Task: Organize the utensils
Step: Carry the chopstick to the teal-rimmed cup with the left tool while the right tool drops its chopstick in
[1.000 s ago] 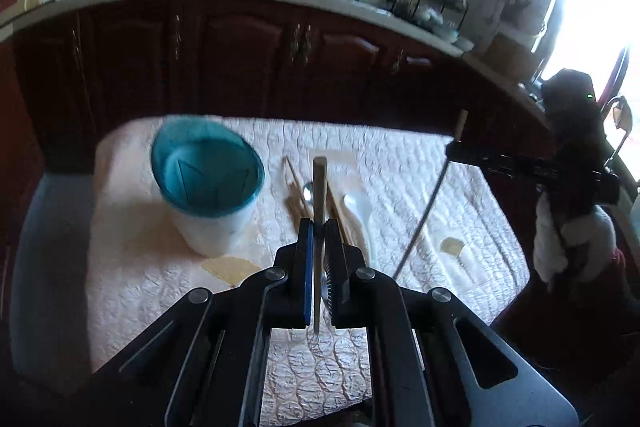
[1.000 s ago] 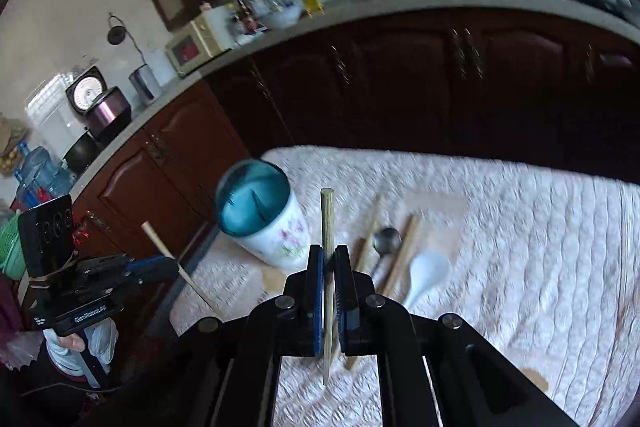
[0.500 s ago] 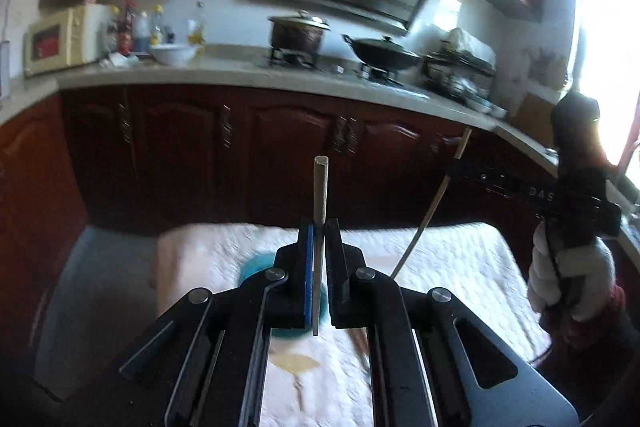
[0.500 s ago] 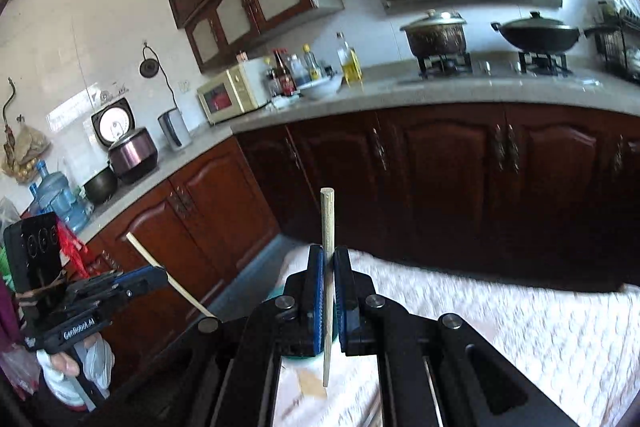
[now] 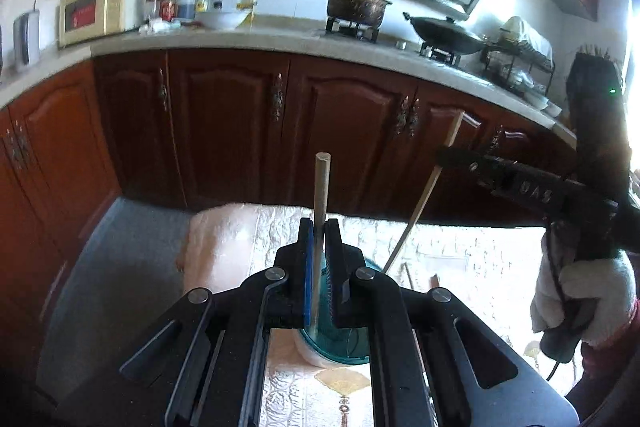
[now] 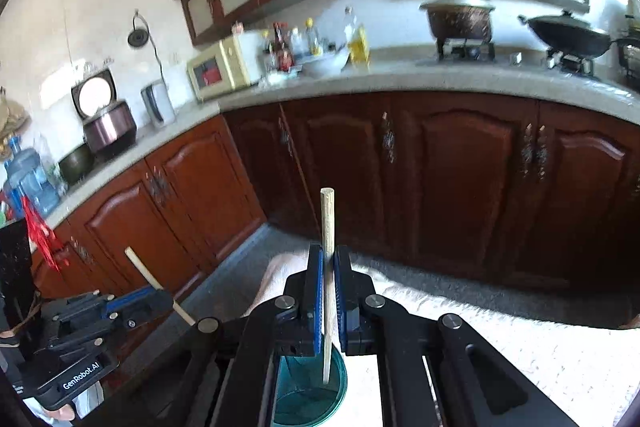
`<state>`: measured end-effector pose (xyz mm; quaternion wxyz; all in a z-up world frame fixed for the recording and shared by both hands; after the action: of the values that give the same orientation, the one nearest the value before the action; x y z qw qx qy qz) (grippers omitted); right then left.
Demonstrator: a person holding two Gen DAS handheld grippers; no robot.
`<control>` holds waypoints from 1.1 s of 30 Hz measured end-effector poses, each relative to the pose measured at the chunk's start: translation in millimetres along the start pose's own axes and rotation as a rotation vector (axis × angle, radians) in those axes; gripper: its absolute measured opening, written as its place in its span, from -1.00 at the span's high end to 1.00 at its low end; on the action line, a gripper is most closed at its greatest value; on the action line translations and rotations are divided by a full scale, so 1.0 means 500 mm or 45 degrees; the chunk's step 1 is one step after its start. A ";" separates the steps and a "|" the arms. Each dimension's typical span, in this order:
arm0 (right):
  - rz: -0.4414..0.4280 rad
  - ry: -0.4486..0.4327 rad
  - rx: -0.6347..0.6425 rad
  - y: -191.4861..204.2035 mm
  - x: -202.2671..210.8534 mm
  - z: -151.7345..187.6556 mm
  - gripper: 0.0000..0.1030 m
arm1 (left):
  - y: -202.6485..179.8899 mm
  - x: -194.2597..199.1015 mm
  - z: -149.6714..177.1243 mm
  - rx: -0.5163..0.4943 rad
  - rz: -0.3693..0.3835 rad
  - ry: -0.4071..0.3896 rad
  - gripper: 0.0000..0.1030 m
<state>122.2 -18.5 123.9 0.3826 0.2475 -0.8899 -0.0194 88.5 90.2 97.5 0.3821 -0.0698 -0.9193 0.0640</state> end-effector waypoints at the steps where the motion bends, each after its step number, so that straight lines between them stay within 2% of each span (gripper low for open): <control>1: -0.009 0.035 0.004 0.001 -0.023 0.005 0.91 | 0.002 -0.009 0.004 0.006 0.000 0.011 0.91; 8: -0.035 0.178 -0.034 -0.022 -0.130 0.038 0.91 | 0.016 -0.064 0.028 0.069 0.007 0.087 0.91; 17: -0.046 0.219 -0.076 -0.051 -0.154 0.070 0.89 | 0.020 -0.081 0.038 0.104 -0.012 0.108 0.90; 18: -0.047 0.224 -0.078 -0.053 -0.154 0.073 0.79 | 0.020 -0.081 0.039 0.107 -0.019 0.108 0.85; 19: -0.044 0.226 -0.081 -0.055 -0.154 0.074 0.55 | 0.020 -0.080 0.040 0.108 -0.023 0.107 0.81; 21: -0.049 0.230 -0.091 -0.058 -0.150 0.081 0.37 | 0.017 -0.077 0.043 0.103 -0.033 0.105 0.63; 27: -0.063 0.238 -0.108 -0.063 -0.125 0.108 0.37 | 0.007 -0.060 0.054 0.095 -0.044 0.089 0.17; 33: -0.039 0.207 -0.105 -0.057 -0.068 0.147 0.33 | -0.023 -0.025 0.070 0.054 -0.081 0.048 -0.09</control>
<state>103.4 -39.6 42.7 0.4633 0.2458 -0.8504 -0.0417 71.4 74.7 66.5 0.4026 -0.0337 -0.9121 0.0700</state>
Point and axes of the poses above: each gripper's, at about its wrist camera, not at the fingertips, and x roughly against the way its jaws point, y to its left, z to its underside, the point moved 3 cm from there along -x, roughly the way its jaws point, and after that the axes turned 10 degrees about y, right-handed, at the moved point
